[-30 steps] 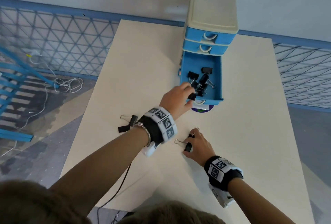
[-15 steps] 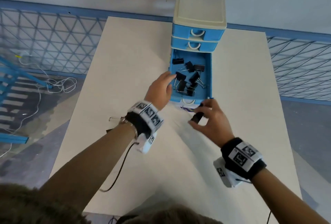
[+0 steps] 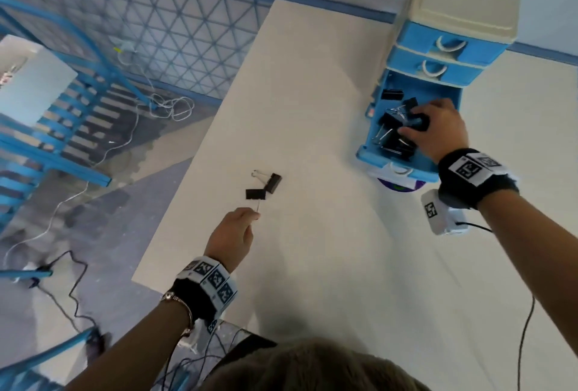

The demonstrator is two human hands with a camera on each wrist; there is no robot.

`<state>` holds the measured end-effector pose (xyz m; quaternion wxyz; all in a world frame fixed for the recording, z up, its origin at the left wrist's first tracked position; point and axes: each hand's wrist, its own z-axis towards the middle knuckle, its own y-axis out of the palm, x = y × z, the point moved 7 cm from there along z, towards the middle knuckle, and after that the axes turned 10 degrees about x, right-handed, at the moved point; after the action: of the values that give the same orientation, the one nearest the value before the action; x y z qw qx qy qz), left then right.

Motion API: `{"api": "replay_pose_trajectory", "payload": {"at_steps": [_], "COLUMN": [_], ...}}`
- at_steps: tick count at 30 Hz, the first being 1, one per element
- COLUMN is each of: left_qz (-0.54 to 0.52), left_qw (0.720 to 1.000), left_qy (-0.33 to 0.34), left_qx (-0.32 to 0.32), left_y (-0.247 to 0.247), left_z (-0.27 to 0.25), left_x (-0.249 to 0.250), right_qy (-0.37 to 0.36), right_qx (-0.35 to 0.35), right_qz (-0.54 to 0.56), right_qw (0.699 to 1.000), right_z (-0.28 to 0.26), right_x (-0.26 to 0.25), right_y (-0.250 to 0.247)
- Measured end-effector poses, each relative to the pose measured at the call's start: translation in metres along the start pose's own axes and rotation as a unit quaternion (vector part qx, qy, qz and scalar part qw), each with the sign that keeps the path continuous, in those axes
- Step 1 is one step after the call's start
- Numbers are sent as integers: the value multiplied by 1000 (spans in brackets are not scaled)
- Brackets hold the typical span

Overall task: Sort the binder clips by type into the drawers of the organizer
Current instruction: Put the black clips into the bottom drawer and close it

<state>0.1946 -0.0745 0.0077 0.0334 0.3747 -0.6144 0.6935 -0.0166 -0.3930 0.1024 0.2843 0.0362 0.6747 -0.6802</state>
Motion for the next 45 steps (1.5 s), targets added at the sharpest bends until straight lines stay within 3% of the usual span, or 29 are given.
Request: {"api": "replay_pose_trajectory", "payload": {"at_steps": [5,9,12,18,24,29,33,36,41,45], "left_qz": [1,31,45,129,117,84,116,56,-40,-108], "left_qw": [1000,998,997,988,988,994,989,993,994,992], "left_qy": [-13,-51,-61,-34,4,34,-25,-78,-97,-67], "left_qx": [15,-12,-27,-82,-96,-57,-85,-67,-25,-5], "left_y": [-11,-8,-5,2,8,10,13,10,11,9], "left_z": [-5,4,15,36,43,44,44,43,39,48], "left_x": [-10,-11,-7,-4,-14,-13,-17,-18,-17,25], "right_qy": [-29,-132,-201,-218,-204,-195,-173,-145,-101,-74], "right_qx": [24,56,-6,-201,-249,-224,-195,-181,-123,-45], "right_qz": [-9,36,63,6,-33,-15,22,51,124,144], "right_qw": [999,989,978,955,946,955,965,971,979,986], "right_z": [-5,-41,-75,-126,-134,-134,-142,-149,-158,-143], "right_x": [-26,-85,-127,-161,-157,-160,-156,-145,-112,-74], "right_y": [16,31,66,143,173,177,176,165,112,55]}}
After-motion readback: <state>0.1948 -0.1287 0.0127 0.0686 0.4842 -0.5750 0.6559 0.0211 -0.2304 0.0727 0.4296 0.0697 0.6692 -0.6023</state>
